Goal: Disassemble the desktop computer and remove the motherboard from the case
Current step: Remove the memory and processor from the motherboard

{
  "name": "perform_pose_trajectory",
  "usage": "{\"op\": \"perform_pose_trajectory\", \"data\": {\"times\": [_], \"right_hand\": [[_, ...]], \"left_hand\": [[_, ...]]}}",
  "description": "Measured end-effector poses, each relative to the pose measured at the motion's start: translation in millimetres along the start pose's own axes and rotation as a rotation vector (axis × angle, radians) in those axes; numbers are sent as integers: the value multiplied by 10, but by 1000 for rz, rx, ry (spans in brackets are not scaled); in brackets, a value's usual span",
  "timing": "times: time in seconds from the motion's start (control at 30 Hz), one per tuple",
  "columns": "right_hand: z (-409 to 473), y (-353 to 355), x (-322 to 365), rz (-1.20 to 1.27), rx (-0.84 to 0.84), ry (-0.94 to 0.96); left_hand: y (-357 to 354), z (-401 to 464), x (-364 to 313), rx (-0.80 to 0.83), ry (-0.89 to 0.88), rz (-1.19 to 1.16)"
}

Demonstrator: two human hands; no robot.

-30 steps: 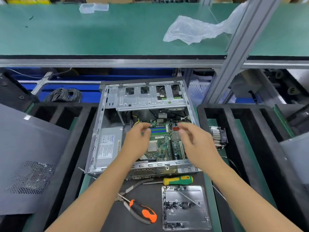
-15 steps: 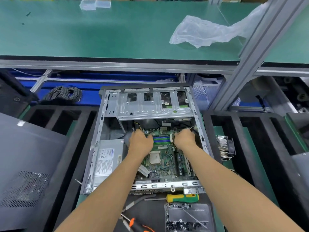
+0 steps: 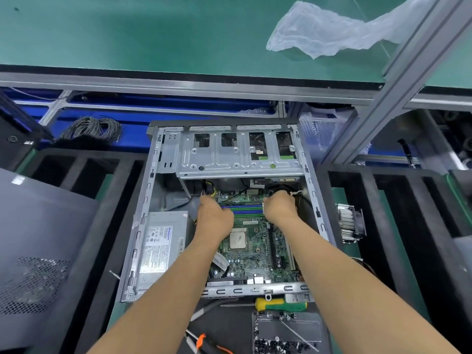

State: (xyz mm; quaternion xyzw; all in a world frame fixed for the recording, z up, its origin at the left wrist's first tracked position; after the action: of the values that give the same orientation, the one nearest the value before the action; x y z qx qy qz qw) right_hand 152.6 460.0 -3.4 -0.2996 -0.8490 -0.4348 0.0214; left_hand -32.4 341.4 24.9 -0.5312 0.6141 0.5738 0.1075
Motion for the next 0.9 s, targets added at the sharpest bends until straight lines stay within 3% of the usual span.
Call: {"op": "perform_pose_trajectory", "data": {"times": [0.17, 0.73, 0.9], "right_hand": [[-33, -13, 10, -98, -60, -6], [-93, 117, -29, -4, -134, 4], [-112, 65, -29, 10, -103, 37]], "left_hand": [[-4, -2, 18, -4, -6, 7], [-18, -118, -52, 44, -49, 26], [39, -127, -127, -6, -88, 49]]}}
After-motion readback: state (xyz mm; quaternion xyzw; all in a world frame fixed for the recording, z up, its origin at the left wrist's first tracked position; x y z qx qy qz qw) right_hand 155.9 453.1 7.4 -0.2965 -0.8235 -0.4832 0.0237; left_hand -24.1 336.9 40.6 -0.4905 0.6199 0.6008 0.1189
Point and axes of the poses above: each hand's wrist, its own z-axis towards the middle knuckle, its own y-axis out of the back of the hand, x = y × z, the point moved 10 cm from there along z, towards the middle knuckle, and after that the axes turned 15 degrees about -y, right-handed, at the moved point
